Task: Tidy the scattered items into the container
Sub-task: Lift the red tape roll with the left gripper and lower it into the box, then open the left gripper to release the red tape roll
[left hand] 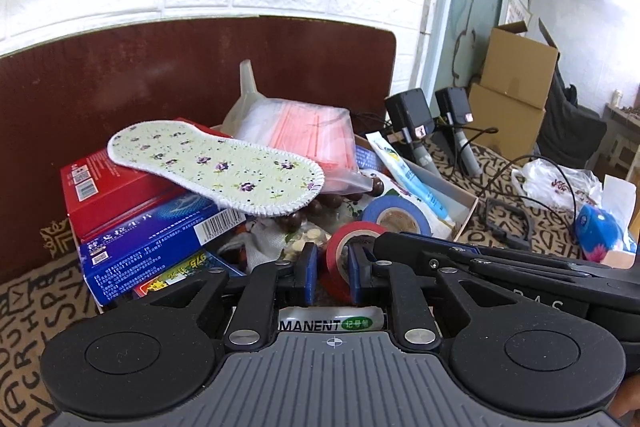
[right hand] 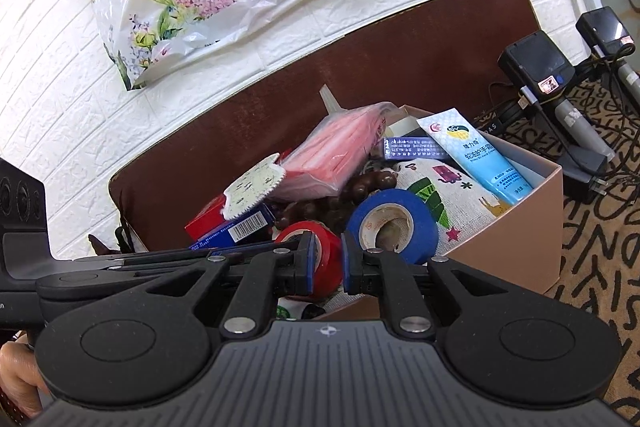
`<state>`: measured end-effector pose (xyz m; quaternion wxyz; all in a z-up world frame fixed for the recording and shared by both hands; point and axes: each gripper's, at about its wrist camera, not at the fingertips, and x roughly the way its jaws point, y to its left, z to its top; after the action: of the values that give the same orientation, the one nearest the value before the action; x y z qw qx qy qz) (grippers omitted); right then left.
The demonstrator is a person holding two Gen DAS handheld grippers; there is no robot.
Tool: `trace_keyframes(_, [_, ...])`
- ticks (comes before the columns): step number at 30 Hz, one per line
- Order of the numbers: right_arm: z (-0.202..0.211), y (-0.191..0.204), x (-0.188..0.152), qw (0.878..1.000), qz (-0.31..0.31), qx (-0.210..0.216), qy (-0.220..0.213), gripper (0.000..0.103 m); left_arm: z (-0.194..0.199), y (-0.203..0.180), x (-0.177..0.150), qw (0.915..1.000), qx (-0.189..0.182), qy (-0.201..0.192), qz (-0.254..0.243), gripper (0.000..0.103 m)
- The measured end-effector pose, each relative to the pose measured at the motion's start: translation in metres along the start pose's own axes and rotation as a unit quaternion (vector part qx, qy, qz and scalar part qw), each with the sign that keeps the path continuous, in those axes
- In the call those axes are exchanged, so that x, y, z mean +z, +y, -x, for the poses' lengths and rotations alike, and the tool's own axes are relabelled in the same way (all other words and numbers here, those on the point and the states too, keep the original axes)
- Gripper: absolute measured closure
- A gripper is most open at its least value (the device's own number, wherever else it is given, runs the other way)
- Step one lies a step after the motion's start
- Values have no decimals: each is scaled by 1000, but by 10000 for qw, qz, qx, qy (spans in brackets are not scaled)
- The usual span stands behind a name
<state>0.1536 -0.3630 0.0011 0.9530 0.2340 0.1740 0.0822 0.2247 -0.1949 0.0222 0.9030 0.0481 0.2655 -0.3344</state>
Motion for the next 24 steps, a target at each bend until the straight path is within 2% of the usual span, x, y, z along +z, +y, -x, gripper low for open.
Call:
trace_keyframes(2, [1,0,-2,10000,5,-44,-49,84,2,0,-1,9999,99,-83,-41,62])
trace_keyframes(4, [3,0,-2,9998,74,-157,-130,77,4,2,-2,9995,272,-170,-44,43])
trace_keyframes(6, [6,-1,-2,9995,63,-217,-212,70,6,6,-3,9991,364,-226,44,34])
trace_keyframes(9, [10,-4,-1,9993,13,-258,-283,57,8,11,-4,9988,341,-255,229,27])
trace_keyframes(13, [15,-4,-3,9987,42,-355,-375,46,16,13,-10,9955,721,-512,347,7])
trace_keyframes(15, [18,-5,-4,9981,18,-425,-444,29,20,16,-12,9934,851,-623,441,0])
trace_keyframes(16, [19,-6,-4,9978,-15,-452,-477,18,23,17,-12,9930,856,-662,480,0])
trace_keyframes(17, [21,-6,-5,9976,-38,-477,-508,12,25,18,-13,9929,830,-696,493,0])
trace_keyframes(22, [26,-4,-8,9971,-63,-491,-574,2,38,17,-16,9917,833,-918,336,0])
trace_keyframes(24, [27,-2,-9,9972,-77,-489,-558,1,45,17,-18,9900,859,-1060,364,0])
